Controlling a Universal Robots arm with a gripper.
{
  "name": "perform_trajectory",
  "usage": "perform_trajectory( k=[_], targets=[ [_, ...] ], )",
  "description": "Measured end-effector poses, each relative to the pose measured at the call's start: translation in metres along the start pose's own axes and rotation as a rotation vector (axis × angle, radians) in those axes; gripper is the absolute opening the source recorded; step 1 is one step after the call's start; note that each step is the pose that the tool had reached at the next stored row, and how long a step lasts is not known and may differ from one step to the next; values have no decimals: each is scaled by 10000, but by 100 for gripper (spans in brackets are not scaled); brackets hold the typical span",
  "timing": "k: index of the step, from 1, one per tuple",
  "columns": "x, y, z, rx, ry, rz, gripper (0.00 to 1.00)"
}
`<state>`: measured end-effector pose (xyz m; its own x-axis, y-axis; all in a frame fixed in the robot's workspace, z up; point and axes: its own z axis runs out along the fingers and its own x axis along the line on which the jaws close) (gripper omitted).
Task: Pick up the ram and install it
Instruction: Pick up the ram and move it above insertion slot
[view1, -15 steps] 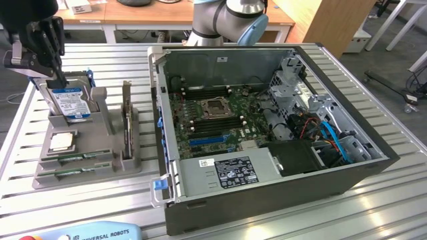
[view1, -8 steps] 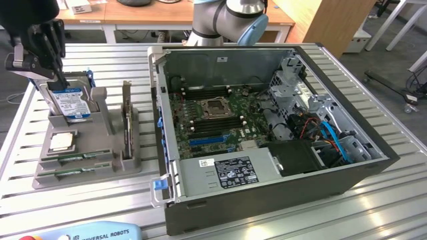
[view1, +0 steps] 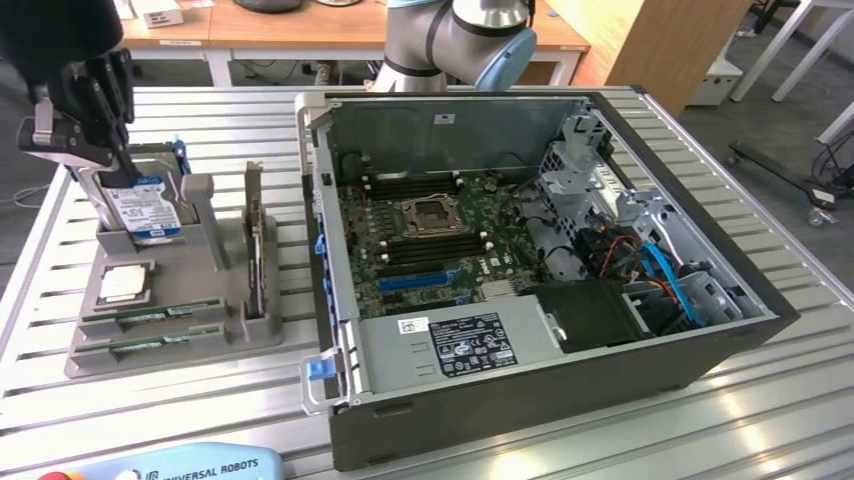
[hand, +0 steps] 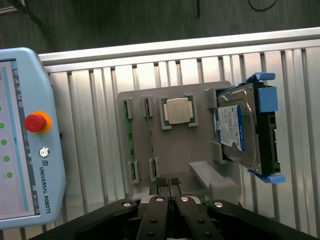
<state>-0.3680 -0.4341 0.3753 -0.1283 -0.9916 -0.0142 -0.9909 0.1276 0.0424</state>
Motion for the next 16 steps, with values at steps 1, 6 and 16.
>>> perform_trajectory(
  k=[1, 6, 16],
  targets=[
    [0, 0, 10, 0, -1, 0, 10],
    [0, -2, 37, 1, -1, 0, 10],
    [1, -3, 84, 1, -1, 0, 10]
  ],
)
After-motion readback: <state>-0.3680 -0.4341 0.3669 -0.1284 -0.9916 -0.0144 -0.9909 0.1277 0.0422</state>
